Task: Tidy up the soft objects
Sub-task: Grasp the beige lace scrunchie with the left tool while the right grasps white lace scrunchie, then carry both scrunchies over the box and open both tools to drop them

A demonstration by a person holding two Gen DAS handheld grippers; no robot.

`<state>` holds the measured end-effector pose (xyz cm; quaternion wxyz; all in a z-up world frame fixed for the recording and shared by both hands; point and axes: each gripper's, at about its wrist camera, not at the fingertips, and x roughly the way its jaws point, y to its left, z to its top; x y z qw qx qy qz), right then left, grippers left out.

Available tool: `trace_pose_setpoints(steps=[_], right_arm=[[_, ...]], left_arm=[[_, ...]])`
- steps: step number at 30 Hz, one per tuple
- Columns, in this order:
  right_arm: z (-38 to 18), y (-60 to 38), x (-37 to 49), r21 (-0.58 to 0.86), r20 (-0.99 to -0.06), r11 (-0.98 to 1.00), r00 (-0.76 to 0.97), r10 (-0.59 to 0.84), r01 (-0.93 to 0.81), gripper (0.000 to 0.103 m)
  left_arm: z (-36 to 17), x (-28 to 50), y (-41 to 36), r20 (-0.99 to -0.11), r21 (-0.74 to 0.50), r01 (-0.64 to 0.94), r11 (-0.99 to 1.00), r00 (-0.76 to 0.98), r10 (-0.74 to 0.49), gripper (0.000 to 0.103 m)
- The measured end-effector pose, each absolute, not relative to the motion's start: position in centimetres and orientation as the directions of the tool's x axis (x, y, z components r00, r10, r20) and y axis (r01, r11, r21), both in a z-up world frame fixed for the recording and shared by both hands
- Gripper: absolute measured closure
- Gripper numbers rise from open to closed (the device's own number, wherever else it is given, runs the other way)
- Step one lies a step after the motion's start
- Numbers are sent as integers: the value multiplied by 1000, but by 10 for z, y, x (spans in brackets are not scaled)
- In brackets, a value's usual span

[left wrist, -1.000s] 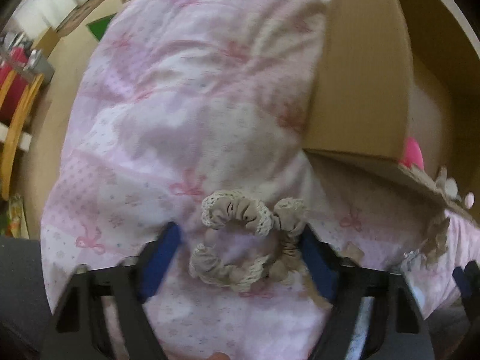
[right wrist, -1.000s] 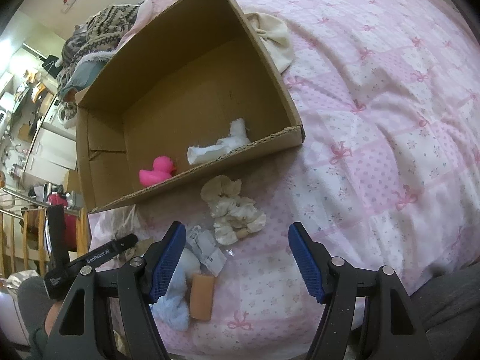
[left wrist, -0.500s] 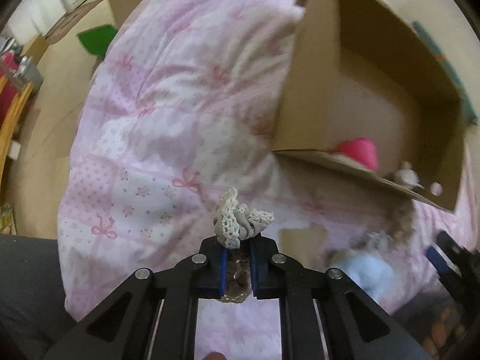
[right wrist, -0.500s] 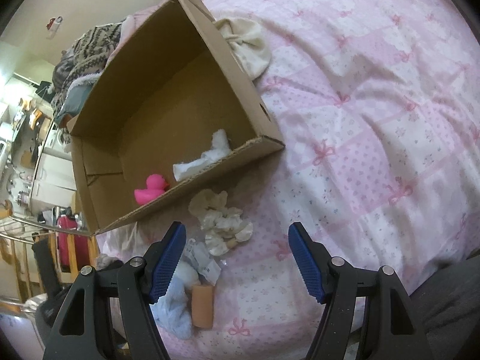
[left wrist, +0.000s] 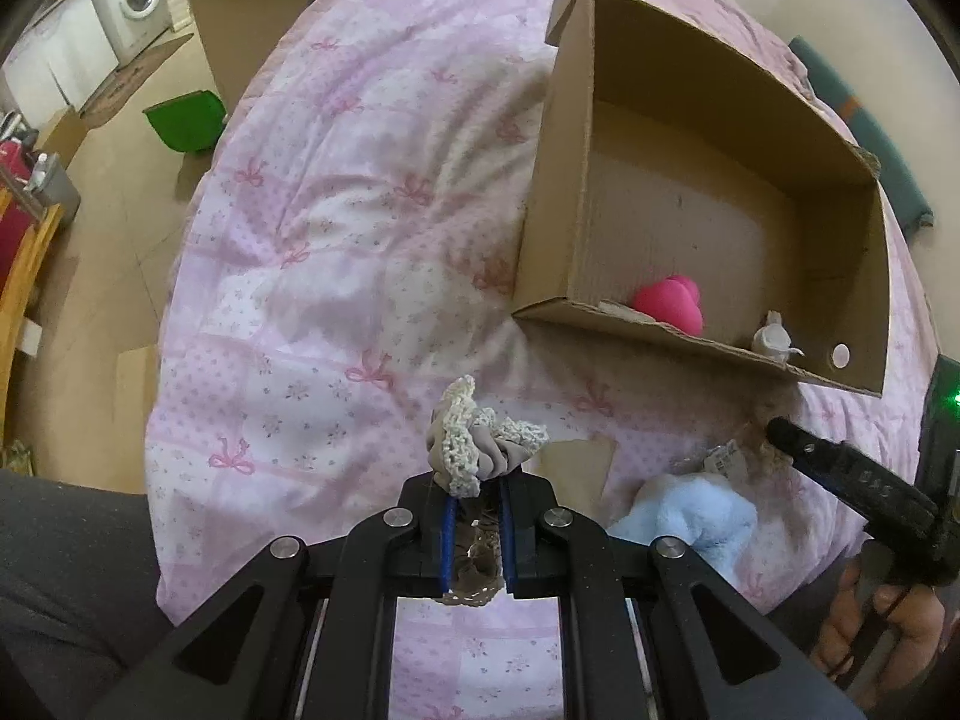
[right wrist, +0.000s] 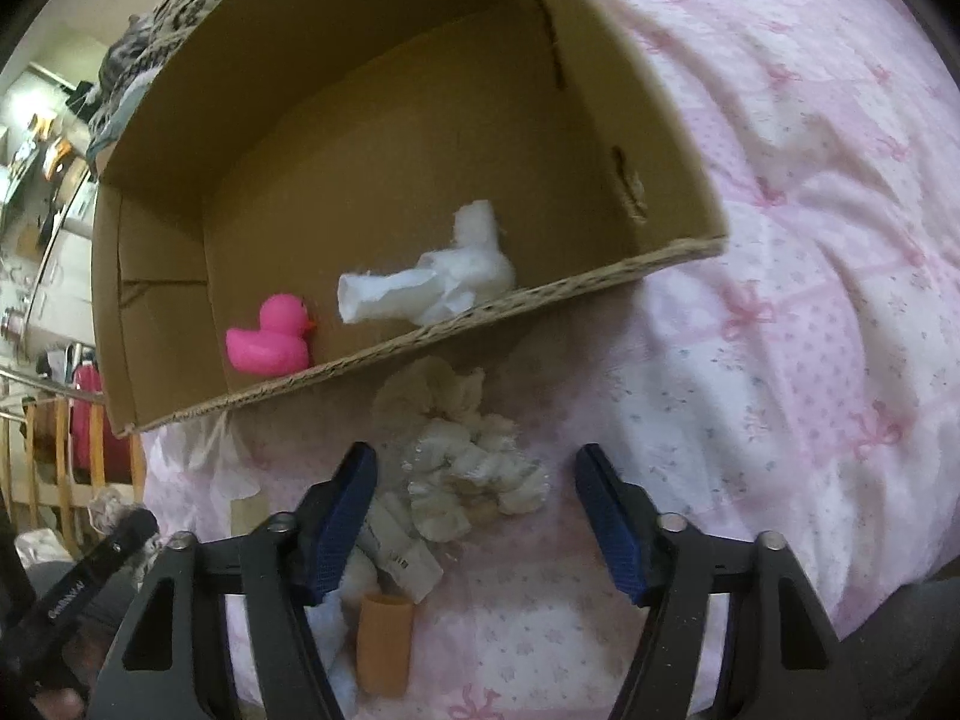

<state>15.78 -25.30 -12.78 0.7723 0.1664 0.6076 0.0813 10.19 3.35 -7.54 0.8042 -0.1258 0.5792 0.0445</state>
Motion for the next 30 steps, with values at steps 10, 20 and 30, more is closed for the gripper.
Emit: trace_pose_setpoints(steps=[10, 20, 30], right_arm=[[-129, -243, 150, 337, -915, 941, 245, 322, 23, 86], [-107, -241, 135, 337, -898, 941, 291, 331, -29, 90], [-73, -247, 107, 437, -833, 898, 357, 423, -44, 90]], left_arm=[[-75, 104, 19, -933, -131, -161, 978, 354, -67, 92], [-76, 102, 26, -933, -108, -187, 976, 359, -34, 92], [-51, 88, 28, -900, -129, -185, 974, 435, -37, 93]])
